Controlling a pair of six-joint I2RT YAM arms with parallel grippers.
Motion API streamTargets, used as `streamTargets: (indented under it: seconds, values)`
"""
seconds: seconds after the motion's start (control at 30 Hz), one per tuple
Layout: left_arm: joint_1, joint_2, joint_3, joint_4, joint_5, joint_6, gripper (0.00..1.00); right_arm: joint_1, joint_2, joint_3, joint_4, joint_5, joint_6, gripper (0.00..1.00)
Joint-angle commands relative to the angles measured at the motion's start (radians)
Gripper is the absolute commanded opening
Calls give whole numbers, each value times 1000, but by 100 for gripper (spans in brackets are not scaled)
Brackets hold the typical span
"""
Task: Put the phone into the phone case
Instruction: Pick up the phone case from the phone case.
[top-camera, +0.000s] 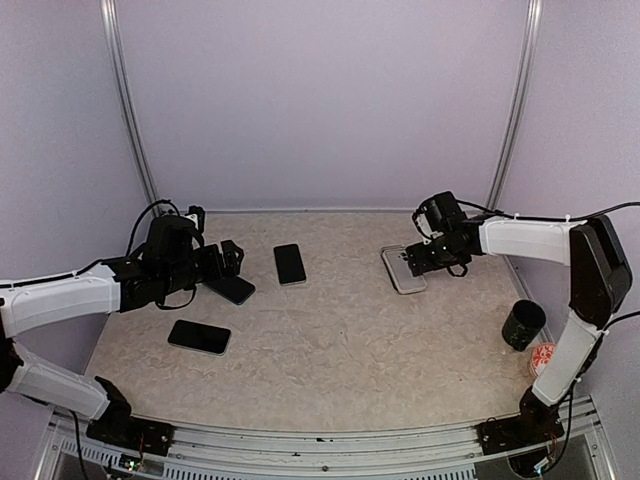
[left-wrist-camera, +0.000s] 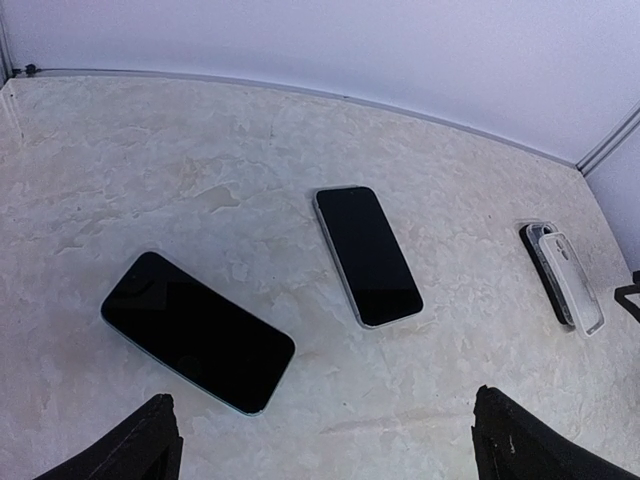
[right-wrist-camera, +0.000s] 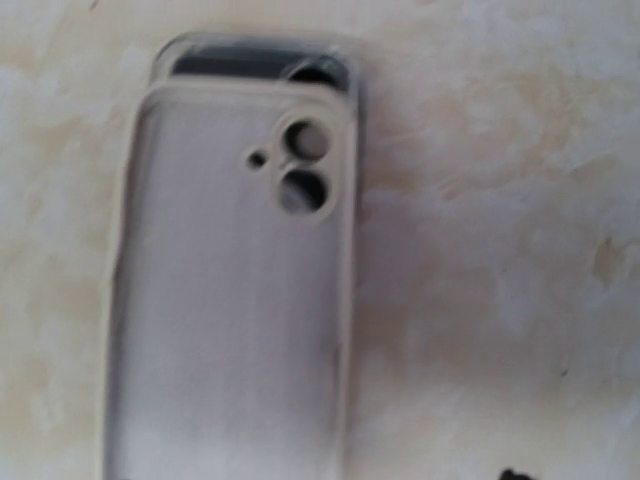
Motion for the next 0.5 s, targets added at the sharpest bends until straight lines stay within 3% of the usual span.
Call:
streamTargets:
  seconds: [0.0, 0.47]
  values:
    - [-8, -33, 1, -12, -12, 8, 99, -51, 38, 51, 24, -69, -6, 75]
    - [-22, -57, -37, -8, -11, -7, 99, -105, 228, 287, -98, -129, -61, 55]
